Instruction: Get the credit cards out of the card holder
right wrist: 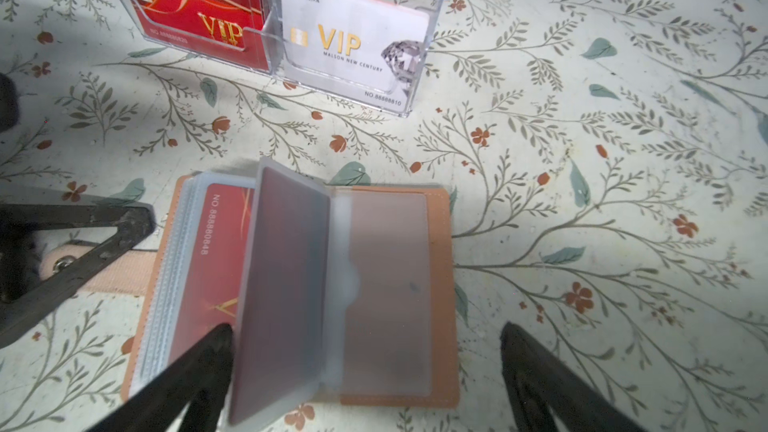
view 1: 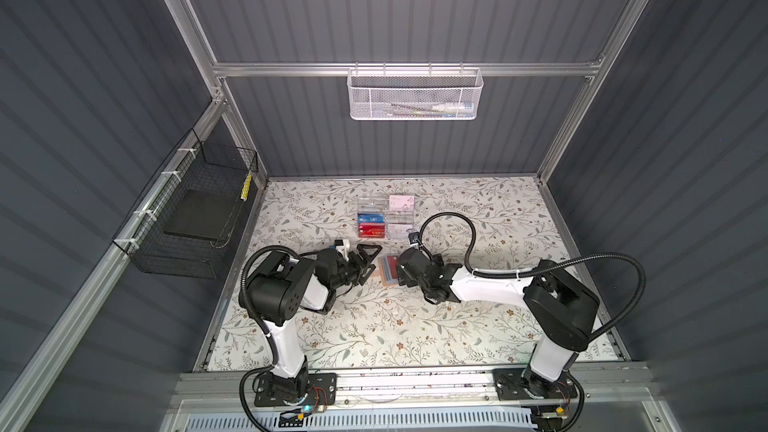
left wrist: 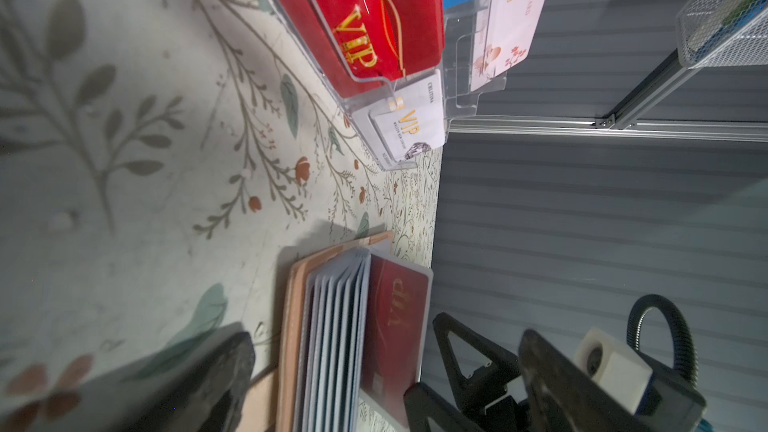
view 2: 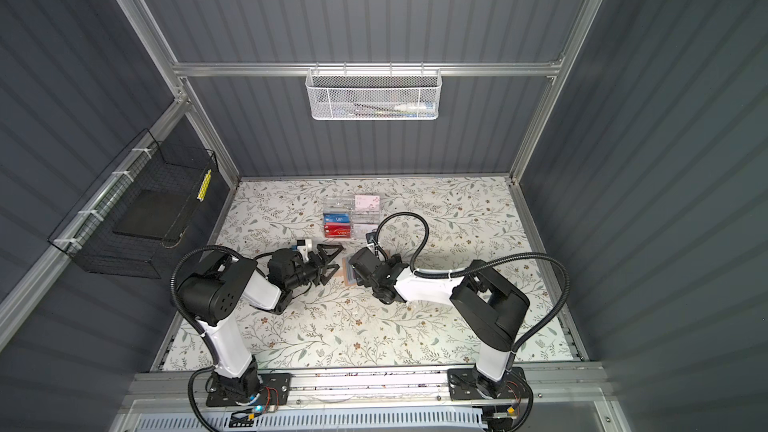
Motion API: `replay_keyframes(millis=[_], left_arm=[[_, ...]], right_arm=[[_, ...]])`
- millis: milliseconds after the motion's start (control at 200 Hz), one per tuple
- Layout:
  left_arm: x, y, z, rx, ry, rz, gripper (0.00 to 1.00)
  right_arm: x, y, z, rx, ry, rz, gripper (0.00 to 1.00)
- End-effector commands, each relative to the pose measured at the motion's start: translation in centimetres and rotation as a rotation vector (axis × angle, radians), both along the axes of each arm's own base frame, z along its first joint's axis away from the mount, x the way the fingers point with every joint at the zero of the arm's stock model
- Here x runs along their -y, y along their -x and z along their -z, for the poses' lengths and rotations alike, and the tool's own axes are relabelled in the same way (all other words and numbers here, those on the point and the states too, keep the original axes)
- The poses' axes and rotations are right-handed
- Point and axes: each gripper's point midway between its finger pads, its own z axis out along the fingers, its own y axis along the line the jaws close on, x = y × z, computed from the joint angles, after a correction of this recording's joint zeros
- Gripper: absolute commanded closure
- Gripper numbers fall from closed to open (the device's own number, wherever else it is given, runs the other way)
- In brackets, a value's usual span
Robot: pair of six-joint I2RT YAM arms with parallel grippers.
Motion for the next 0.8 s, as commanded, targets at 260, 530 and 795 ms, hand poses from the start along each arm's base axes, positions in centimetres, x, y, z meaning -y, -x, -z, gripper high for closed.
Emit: replay_keyframes(millis=[260,530,795], left_arm=[[-1.5,2.6,6.5,-0.231,-0.087,-0.033,0.00],[-1.6,2.7,6.2,-0.213,-0.092,-0.028,0.00],[-1.2,2.4,4.4,-0.165,-0.089,0.000,0.00]], right_arm=[[3.7,-0.1,0.8,-0.007,0.047,0.053,0.01],[6.0,0.0,1.2,-0.014,0.046,0.090,0.01],[7.5,-0.3,1.5,-0.033,0.022,0.112,0.01]])
